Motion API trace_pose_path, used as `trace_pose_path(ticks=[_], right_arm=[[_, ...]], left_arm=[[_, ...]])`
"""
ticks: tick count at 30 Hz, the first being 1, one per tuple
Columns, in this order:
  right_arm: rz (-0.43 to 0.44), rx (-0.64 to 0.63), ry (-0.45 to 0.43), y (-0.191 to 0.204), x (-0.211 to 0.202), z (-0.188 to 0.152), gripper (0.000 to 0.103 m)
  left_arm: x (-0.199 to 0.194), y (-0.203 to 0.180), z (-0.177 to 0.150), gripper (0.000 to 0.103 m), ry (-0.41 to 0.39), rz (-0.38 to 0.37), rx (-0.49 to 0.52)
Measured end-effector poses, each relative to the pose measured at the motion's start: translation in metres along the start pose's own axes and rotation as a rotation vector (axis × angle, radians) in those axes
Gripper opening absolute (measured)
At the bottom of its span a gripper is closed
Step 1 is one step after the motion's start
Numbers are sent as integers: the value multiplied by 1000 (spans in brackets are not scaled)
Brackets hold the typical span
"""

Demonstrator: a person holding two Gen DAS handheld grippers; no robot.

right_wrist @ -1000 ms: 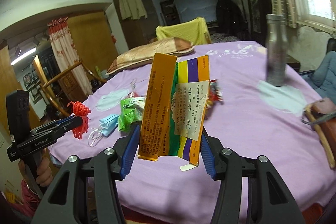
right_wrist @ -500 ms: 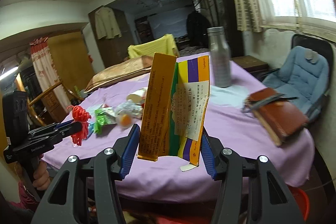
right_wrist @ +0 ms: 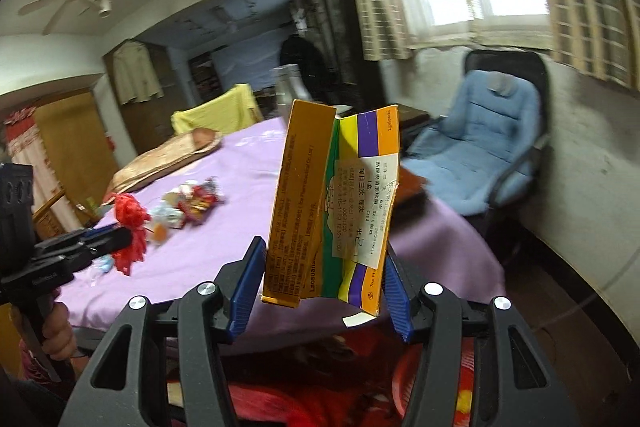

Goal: Collect trash
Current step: 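Carry the box into the wastebasket and open the right gripper while the left carries the net, then lower the red mesh net into the wastebasket and open the left gripper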

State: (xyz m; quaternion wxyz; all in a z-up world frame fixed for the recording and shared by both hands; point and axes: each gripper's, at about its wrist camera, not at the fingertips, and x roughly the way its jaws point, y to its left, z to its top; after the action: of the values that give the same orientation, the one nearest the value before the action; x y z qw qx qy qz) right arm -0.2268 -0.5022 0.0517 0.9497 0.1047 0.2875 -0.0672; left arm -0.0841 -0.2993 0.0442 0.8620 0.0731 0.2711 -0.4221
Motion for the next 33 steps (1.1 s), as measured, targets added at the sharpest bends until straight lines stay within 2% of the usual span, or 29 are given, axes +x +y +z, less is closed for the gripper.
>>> trace_pose_path(ticks=[5, 11, 14, 15, 16, 18, 27, 33], right_arm=[[-106, 71, 45, -49, -4, -25, 56], [-187, 182, 151, -106, 13, -67, 58], [-224, 193, 245, -120, 34, -90, 70], [-235, 195, 270, -125, 41, -97, 80], [-244, 201, 284, -129, 45, -103, 83], [-250, 229, 276, -139, 45, -109, 83], [-246, 378, 81, -181, -4, -99, 84], [-255, 399, 42, -190, -19, -95, 84]], left_arm=[[20, -28, 3, 32, 29, -63, 43], [55, -60, 1, 32, 100, -119, 89], [69, -73, -1, 32, 128, -139, 106], [73, -77, -2, 32, 140, -148, 115], [77, -80, -3, 32, 149, -155, 124], [88, -90, -6, 32, 170, -171, 146], [142, -137, -17, 32, 275, -259, 221], [181, -168, -28, 32, 345, -310, 264]])
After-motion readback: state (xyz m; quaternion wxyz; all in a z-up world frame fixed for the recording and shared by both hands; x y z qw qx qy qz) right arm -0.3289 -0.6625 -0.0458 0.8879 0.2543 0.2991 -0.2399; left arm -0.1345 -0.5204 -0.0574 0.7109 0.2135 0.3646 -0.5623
